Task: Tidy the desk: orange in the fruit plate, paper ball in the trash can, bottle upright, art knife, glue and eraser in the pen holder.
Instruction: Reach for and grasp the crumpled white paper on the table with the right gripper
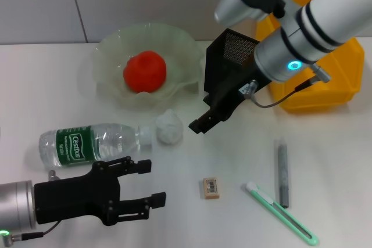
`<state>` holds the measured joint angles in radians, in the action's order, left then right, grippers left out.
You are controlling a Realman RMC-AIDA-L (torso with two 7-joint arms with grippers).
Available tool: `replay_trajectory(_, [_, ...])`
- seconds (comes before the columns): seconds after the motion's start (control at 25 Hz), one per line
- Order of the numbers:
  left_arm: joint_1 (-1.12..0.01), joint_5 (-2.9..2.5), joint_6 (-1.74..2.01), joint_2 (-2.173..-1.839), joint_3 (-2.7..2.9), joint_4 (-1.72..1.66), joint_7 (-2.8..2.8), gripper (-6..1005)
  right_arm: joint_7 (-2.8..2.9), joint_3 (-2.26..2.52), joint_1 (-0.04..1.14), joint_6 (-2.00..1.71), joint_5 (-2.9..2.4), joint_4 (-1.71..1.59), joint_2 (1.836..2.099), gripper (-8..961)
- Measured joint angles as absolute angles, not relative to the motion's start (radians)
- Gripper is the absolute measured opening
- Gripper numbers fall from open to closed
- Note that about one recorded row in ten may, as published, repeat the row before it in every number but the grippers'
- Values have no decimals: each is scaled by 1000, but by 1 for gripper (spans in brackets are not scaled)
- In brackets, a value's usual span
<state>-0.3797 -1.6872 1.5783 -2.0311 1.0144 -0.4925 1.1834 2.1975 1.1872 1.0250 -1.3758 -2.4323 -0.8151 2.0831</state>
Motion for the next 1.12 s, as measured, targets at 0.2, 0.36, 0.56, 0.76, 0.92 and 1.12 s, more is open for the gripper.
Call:
replay_trajectory(0.2, [-351, -1685, 1563, -2023, 1014, -496, 1183, 809, 2198, 1195, 1037, -1316, -2418, -762, 2086, 741])
replay_trajectory(0.36, [-332, -1682, 1580, -2008, 1004, -503, 1183, 809, 2199, 1208, 1042, -1281, -2394, -736, 2087, 739])
replay_trajectory(0.56, [-325, -1684, 1587, -1990, 985, -505, 1182, 809, 2199, 1212, 1059, -1251, -2380, -679, 2087, 738])
replay_trajectory(0.76, [-305, -1688, 1584, -1956, 954, -506, 1177, 809, 2199, 1212, 1081, -1205, -2363, -611, 2089, 737])
replay_trajectory(0.92, [-286, -1688, 1582, -1935, 950, -506, 1165, 805, 2199, 1245, 1089, -1166, -2324, -583, 2090, 736])
replay_trajectory(1.12, [-262, -1689, 1582, -1930, 930, -512, 1135, 800, 2200, 1308, 1088, -1107, -2290, -567, 2092, 734])
